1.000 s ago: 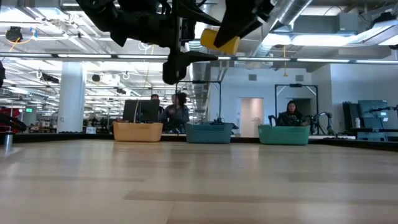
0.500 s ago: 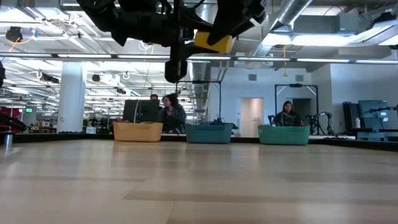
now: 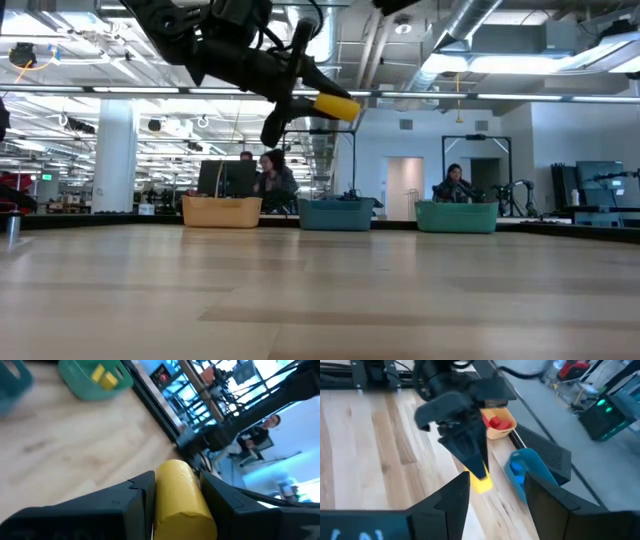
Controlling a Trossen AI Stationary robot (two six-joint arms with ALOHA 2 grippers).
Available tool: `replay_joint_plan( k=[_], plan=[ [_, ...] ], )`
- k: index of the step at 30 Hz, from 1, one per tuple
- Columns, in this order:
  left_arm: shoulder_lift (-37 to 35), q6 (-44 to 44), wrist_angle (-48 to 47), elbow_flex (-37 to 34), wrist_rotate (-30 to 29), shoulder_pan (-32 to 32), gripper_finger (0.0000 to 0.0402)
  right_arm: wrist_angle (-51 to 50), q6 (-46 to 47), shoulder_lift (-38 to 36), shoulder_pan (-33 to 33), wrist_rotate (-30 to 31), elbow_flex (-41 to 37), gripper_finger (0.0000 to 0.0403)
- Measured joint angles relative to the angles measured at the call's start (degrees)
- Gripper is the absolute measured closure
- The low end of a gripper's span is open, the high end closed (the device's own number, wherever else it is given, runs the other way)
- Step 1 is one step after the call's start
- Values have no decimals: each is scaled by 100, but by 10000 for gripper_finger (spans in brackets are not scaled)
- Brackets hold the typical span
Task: Sort & place blocks by color
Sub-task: Put the yellow block into the light green container
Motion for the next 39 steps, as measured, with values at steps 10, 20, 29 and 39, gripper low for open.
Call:
replay_joint_plan(
  k=[10,20,29,39],
  plan=[
    [1380,974,138,1283,-847,-146,309,-713,-97,-1364,-715,-1376,-351,201],
    [2994,1430,-1318,3910,-1022,371,309,-738,-5,-2510,-1175,-1385,-1320,204],
    [4309,1491,-1549,5597,-259,990,309,-663,-31,-2910,-1878,-1345,-1929,204],
    [5841,1794,-1656,7957,163,1256,309,-579,-979,-2901,-3631,-2545,-1943,204]
  ],
)
